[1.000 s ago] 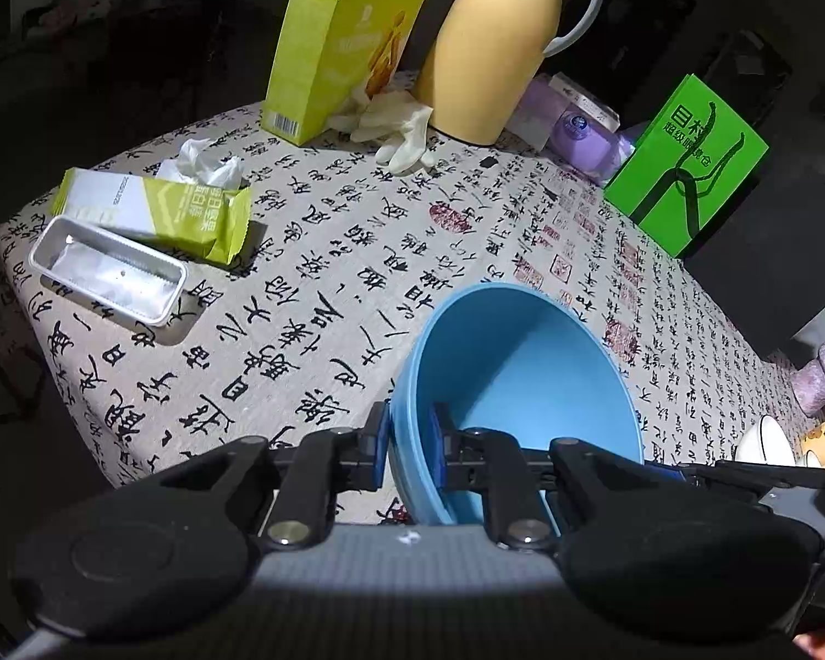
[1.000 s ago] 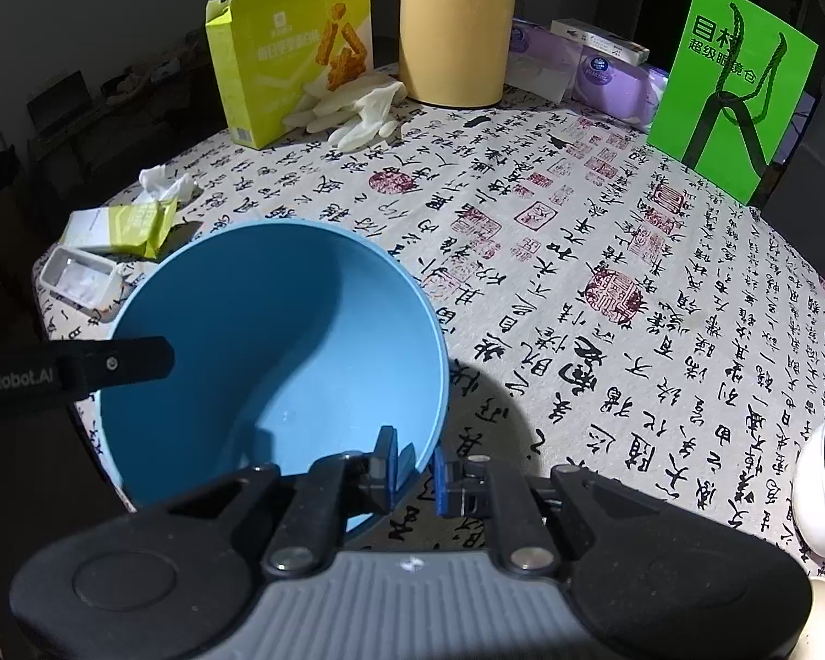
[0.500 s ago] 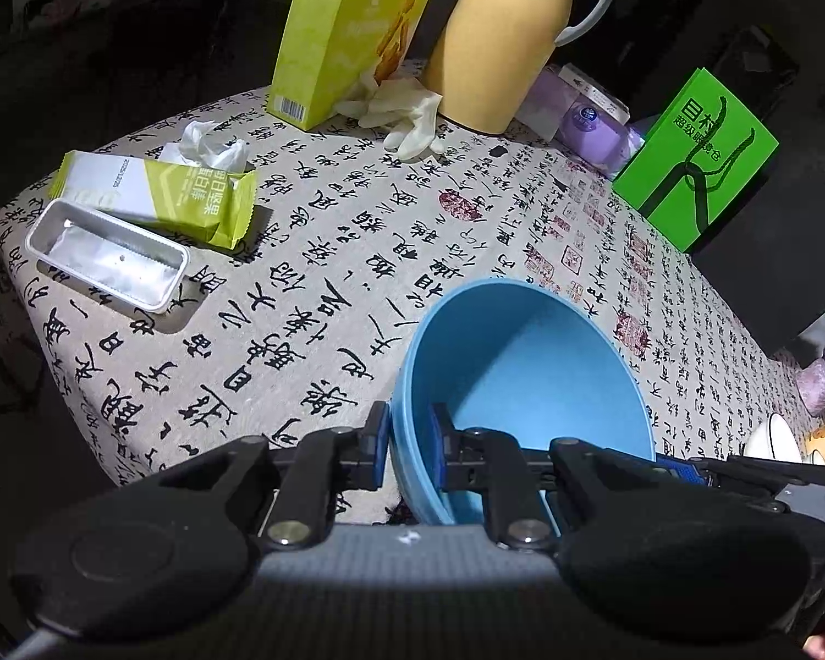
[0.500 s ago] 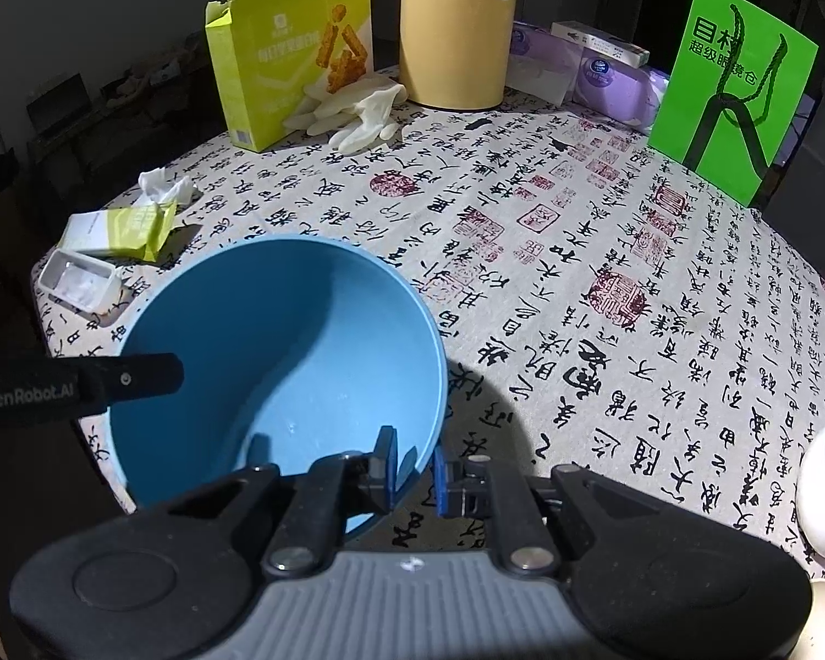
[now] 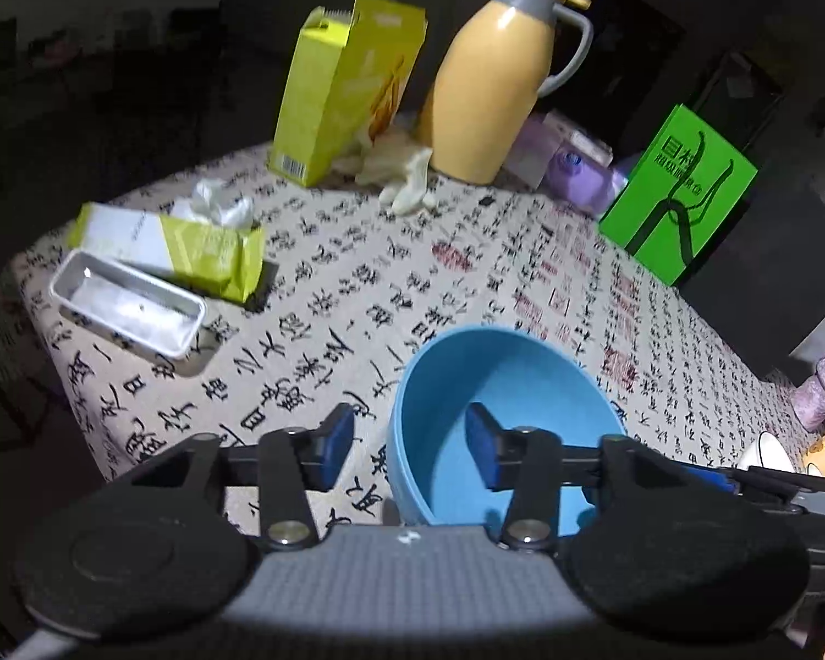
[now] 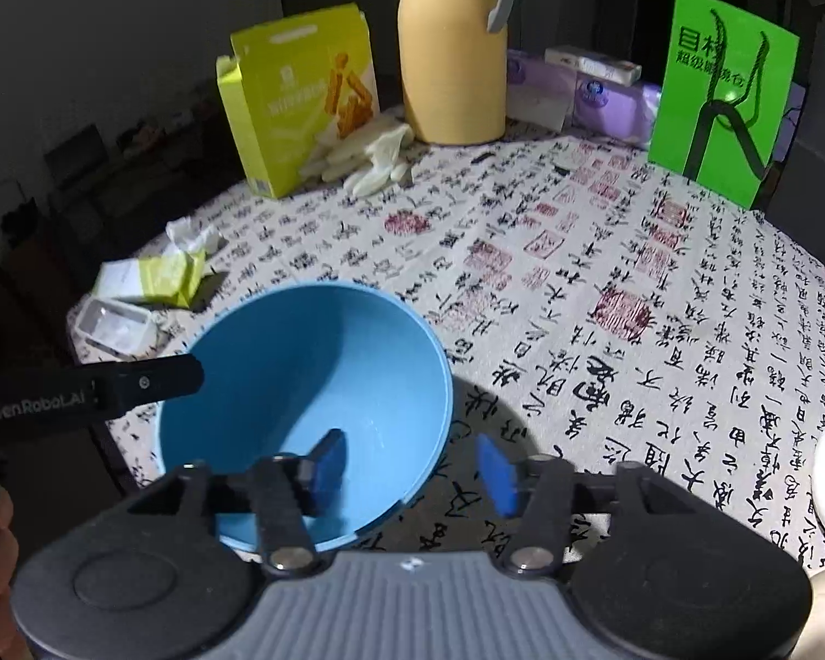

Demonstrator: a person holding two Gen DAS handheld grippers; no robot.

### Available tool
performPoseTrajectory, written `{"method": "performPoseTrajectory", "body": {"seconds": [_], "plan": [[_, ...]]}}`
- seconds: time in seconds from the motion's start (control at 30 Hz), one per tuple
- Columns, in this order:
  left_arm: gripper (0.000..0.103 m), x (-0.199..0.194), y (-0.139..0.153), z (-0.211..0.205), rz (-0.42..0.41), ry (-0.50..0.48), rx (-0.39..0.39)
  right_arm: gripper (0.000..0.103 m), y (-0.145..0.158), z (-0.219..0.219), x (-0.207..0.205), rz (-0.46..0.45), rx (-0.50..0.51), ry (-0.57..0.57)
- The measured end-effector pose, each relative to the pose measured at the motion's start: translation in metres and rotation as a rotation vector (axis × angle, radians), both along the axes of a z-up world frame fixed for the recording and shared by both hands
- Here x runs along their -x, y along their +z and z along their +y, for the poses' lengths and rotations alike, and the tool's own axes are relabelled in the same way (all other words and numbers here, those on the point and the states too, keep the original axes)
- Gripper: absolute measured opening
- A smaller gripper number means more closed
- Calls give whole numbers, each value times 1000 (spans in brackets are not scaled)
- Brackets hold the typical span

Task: Organize plates and bowls
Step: 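Lower the blue bowl onto the table and open both grippers, then withdraw both open grippers back toward the plate stack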

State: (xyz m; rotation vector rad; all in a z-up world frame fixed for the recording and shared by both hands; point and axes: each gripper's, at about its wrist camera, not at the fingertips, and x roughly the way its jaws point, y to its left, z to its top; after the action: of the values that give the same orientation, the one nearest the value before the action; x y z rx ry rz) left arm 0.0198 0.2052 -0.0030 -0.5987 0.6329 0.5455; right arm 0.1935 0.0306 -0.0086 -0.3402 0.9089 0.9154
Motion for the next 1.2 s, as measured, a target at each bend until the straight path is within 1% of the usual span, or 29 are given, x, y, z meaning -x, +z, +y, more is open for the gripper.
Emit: {"method": "performPoseTrajectory", "body": {"seconds": [0.07,0.13,0.17,0.23,0.3,0.37,0.4,0.47,0.57,0.7,0.83,1.0,1.2], "plan": [[57,3,3,-2,-11,1,-19,75,5,-6,1,-11,-23,-11],[67,7,6,-5,-21,2,-37,81,9,-12,2,-22,-46,-21],[70,9,8,-6,-27,1,-47,85,10,-16,2,-25,-57,-28],[82,13,11,-10,-38,-2,-73,90,13,-22,1,-34,-73,-46],[85,17,15,-16,-51,-5,-104,91,13,-29,1,-40,-88,-66],[93,21,18,-21,-68,-10,-127,103,13,-35,0,-35,-103,-86],[103,24,19,-24,-84,-12,-135,103,13,-39,0,-31,-113,-91],[103,30,22,-29,-120,-9,-158,103,13,-45,1,-31,-129,-98],[103,37,26,-39,-154,-11,-190,103,14,-55,8,-58,-148,-109],[103,43,28,-50,-168,-16,-218,103,16,-69,15,-83,-185,-127],[103,49,26,-59,-188,-20,-221,103,15,-88,21,-104,-226,-157],[103,51,18,-70,-208,-36,-194,103,11,-114,24,-88,-265,-195],[103,55,16,-90,-232,-56,-214,103,8,-149,31,-112,-298,-249]]}}
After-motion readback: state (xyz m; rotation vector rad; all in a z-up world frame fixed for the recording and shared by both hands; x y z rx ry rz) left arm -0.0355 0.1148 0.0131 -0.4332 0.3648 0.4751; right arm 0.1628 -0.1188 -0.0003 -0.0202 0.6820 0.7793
